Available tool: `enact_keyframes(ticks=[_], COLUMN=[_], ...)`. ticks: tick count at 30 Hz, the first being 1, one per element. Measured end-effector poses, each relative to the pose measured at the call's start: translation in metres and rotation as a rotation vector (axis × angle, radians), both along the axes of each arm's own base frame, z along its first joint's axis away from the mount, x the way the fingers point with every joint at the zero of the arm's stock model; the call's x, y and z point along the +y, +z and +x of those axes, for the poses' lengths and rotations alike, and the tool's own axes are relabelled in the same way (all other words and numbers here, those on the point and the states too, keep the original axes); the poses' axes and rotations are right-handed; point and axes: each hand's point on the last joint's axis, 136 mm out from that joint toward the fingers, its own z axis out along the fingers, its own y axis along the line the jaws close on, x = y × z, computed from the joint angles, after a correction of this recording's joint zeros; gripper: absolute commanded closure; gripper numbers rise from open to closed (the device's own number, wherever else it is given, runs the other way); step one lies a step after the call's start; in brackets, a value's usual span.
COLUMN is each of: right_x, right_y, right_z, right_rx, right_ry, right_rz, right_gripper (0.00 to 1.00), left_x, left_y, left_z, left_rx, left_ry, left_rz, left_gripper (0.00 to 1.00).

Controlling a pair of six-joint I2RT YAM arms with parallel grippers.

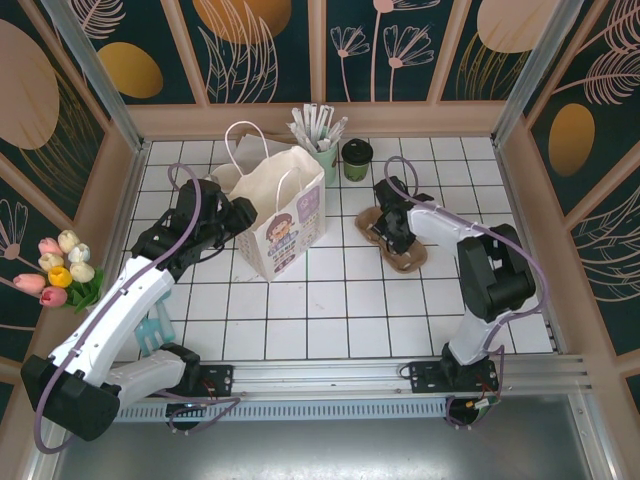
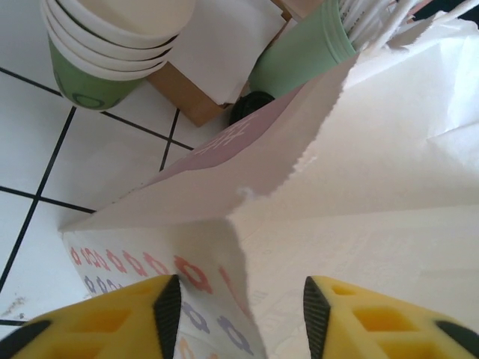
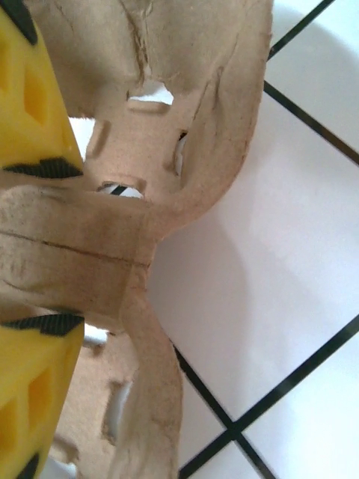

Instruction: Pack the takeout coffee

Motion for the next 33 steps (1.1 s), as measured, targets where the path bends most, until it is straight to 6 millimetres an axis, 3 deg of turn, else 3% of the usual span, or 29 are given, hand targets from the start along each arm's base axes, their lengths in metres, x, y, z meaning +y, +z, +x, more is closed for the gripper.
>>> enact_keyframes(ticks=[4, 9, 13, 17, 21, 24, 29, 33], right_x=[-0.007, -0.009, -0.007, 0.012, 0.046, 0.065, 0.066, 0.066], right_y=[-0.001, 0.0, 0.003, 0.004, 0.002, 0.002, 0.006, 0.011], right_z=[-0.001, -0.011, -0.029, -0.045, -0.067, -0.085, -0.083, -0.079], right_rx=[0.002, -0.007, -0.007, -0.002, 0.006, 0.014, 0.005, -0.001], right_ry=[0.054, 0.198, 0.348, 0.544, 0.785, 0.925, 0.905, 0.784], right_rz=[-0.066, -0.121, -0.14, -0.143, -0.147, -0.156, -0.162, -0.139], right_gripper=[0.57, 0.66, 0.66, 0.64, 0.63, 0.58, 0.4, 0.37], left_x=[0.002, 0.007, 0.012, 0.022, 0.033, 0.037, 0.033, 0.028], left_y=[0.001, 0.012, 0.029, 0.041, 0.042, 0.044, 0.047, 0.043], left_z=[-0.003, -0.004, -0.005, -0.01, -0.012, -0.012, -0.013, -0.011], left_rx=[-0.001, -0.014, -0.041, -0.063, -0.059, -0.06, -0.074, -0.079], left_ry=[-0.013, -0.024, -0.03, -0.027, -0.014, -0.01, -0.026, -0.036], left_rz=[0.022, 0.05, 0.066, 0.084, 0.101, 0.106, 0.083, 0.051], left_gripper=[0.68, 0.69, 0.69, 0.68, 0.56, 0.54, 0.48, 0.4])
